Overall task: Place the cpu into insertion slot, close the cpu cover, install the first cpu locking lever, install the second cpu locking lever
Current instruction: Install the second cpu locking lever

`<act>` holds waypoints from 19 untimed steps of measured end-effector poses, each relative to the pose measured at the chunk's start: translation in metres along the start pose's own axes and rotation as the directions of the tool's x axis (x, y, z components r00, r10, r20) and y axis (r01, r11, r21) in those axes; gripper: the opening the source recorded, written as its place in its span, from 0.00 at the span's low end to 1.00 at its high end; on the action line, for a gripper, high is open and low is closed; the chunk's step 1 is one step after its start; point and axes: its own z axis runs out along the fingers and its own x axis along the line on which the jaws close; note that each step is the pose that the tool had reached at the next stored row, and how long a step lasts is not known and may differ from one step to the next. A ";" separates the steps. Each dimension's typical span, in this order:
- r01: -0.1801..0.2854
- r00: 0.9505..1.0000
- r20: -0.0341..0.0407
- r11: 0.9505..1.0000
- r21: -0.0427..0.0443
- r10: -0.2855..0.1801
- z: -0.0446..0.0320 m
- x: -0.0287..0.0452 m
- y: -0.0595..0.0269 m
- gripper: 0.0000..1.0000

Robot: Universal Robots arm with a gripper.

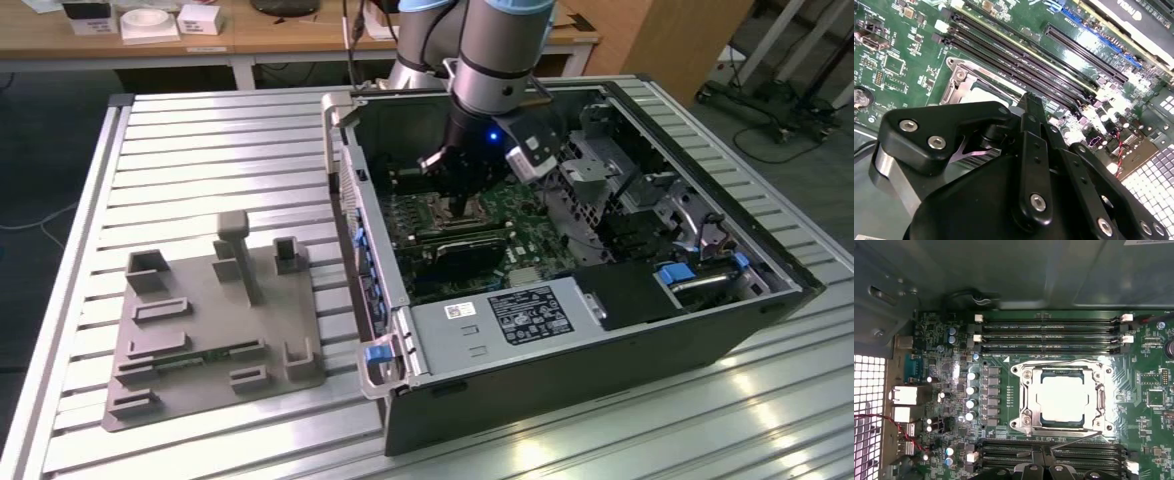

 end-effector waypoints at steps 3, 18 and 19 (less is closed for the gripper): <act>0.000 1.000 0.000 1.000 -0.005 0.000 0.0012 0.0010 -0.0008 0.10; 0.000 1.000 0.000 1.000 -0.010 0.000 0.0127 0.0149 -0.0019 0.10; 0.000 1.000 0.000 1.000 -0.010 0.000 0.0138 0.0156 -0.0020 0.10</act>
